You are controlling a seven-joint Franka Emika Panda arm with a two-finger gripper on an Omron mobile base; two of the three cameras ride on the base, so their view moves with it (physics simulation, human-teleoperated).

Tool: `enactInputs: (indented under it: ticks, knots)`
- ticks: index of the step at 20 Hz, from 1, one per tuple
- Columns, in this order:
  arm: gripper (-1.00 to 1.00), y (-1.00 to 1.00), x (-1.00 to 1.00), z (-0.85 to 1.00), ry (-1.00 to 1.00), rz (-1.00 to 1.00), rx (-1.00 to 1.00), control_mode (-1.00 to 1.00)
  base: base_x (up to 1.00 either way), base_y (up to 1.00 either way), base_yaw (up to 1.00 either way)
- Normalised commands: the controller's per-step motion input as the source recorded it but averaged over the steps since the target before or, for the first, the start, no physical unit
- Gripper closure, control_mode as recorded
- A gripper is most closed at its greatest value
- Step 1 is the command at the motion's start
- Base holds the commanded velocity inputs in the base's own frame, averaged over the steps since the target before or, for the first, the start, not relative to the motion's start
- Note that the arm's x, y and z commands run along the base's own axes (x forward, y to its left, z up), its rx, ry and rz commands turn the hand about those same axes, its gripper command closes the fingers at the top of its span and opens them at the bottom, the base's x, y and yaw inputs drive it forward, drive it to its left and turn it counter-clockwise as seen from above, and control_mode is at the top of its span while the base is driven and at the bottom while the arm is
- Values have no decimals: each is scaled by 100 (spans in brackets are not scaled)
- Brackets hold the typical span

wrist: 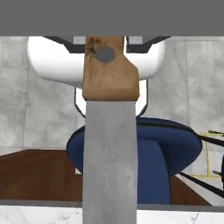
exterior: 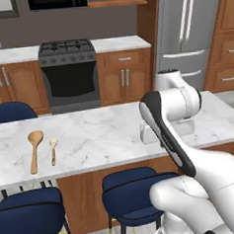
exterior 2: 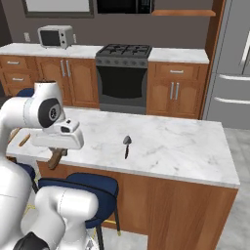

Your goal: Pick up the metallic utensils from the counter and place them in the open drawer. Make sure not to pick up any wooden utensils.

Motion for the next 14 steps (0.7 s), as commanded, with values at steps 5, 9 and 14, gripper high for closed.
enactInputs:
  ticks: [5,9,14]
  knots:
    - [100,-35,0,-21,6,0,0,-100,0,0,0]
    - [100,-21,0,-12,1,0,0,-100,0,0,0]
    - [100,0,0,0,0,0,0,-100,0,0,0]
